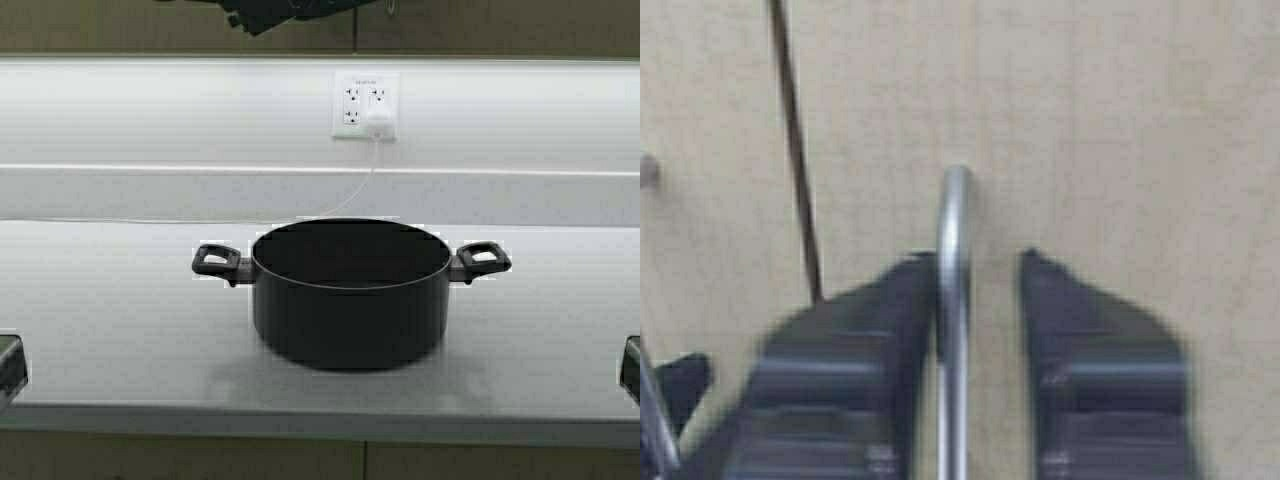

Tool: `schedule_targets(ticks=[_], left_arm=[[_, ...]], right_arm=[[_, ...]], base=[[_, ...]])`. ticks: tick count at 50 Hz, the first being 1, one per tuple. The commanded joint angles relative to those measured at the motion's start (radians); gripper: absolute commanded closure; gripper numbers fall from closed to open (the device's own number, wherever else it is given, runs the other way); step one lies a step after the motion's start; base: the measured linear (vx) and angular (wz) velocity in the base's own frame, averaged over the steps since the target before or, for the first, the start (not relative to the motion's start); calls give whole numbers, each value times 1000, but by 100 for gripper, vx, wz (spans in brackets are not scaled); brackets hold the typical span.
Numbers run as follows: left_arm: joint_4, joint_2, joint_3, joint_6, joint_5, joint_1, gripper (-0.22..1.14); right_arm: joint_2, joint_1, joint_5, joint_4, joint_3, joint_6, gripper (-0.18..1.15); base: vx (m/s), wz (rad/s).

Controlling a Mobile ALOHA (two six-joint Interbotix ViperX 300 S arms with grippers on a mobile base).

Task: Open the cabinet, put the pot inside, then close it

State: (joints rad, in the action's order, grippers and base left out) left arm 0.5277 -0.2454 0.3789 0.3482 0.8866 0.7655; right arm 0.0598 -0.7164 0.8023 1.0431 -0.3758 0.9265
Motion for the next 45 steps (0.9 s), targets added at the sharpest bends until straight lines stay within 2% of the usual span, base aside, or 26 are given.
schedule_targets(ticks=[1, 3, 8, 13, 21, 33, 45], left_arm=[[-3, 3, -80, 0, -58, 2, 107], [-2, 6, -80, 2, -74, 2, 100], [-3, 35, -52, 2, -100, 2, 82], [-2, 91, -3, 9, -140, 2, 86], [-3, 219, 124, 35, -210, -2, 88], [-3, 407, 296, 55, -305, -20, 88], [-9, 565, 402, 61, -456, -103, 88]], right_arm=[[0, -3, -15, -5, 37, 0, 104], [-2, -5, -15, -5, 34, 2, 104], [-20, -5, -23, -8, 20, 11, 89], [-66, -5, -64, -8, -17, 18, 90], [-178, 5, -227, -9, -104, 28, 91], [-341, 98, -523, -60, -216, 20, 91], [-482, 175, -614, -95, -337, 6, 91]], base=[[-1, 4], [-2, 5], [-4, 4], [-5, 1], [-3, 0], [0, -1], [-1, 0]])
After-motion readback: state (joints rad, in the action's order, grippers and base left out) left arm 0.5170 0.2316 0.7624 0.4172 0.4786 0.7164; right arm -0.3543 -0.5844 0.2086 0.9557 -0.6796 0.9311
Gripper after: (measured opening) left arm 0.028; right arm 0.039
